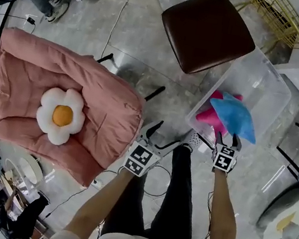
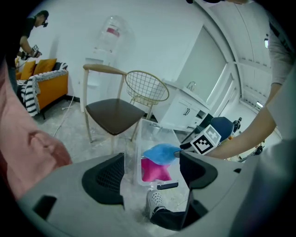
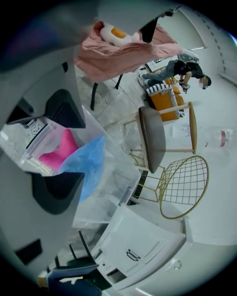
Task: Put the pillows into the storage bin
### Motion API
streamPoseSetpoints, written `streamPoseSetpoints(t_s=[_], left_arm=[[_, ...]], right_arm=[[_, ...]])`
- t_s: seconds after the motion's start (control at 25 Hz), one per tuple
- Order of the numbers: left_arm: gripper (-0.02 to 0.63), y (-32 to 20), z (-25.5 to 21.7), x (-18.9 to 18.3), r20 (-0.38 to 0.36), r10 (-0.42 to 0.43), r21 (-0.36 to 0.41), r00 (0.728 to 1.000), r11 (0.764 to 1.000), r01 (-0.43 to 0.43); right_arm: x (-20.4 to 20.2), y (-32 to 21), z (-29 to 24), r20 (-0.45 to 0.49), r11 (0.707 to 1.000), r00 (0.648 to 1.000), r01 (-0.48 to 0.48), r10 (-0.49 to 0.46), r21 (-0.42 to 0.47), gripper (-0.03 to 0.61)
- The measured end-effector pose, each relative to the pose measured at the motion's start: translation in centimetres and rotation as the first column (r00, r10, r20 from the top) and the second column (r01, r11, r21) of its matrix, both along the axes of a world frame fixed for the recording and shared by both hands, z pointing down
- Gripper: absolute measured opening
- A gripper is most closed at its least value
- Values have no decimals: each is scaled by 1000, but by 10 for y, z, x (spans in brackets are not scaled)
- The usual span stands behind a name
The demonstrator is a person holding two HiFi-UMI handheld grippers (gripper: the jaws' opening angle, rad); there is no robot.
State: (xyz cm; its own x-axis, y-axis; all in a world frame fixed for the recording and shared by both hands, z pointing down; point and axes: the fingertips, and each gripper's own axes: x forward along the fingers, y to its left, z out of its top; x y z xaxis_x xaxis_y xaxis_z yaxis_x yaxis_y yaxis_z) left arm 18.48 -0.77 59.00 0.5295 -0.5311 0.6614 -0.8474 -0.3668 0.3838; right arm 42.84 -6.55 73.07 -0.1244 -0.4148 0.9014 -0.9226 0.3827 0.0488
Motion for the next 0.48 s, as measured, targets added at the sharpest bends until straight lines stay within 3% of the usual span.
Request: streamPoseSetpoints(t_s=[0.28, 0.48], left_arm=[[380, 44, -8, -82, 2, -107, 24, 994, 994, 106], [380, 87, -7, -152, 4, -218, 17, 976, 976, 218]], right_arm=[[-125, 27, -37, 83, 989, 986, 137, -141, 59, 295], [-224, 56, -60, 153, 974, 963, 211, -222, 83, 295]])
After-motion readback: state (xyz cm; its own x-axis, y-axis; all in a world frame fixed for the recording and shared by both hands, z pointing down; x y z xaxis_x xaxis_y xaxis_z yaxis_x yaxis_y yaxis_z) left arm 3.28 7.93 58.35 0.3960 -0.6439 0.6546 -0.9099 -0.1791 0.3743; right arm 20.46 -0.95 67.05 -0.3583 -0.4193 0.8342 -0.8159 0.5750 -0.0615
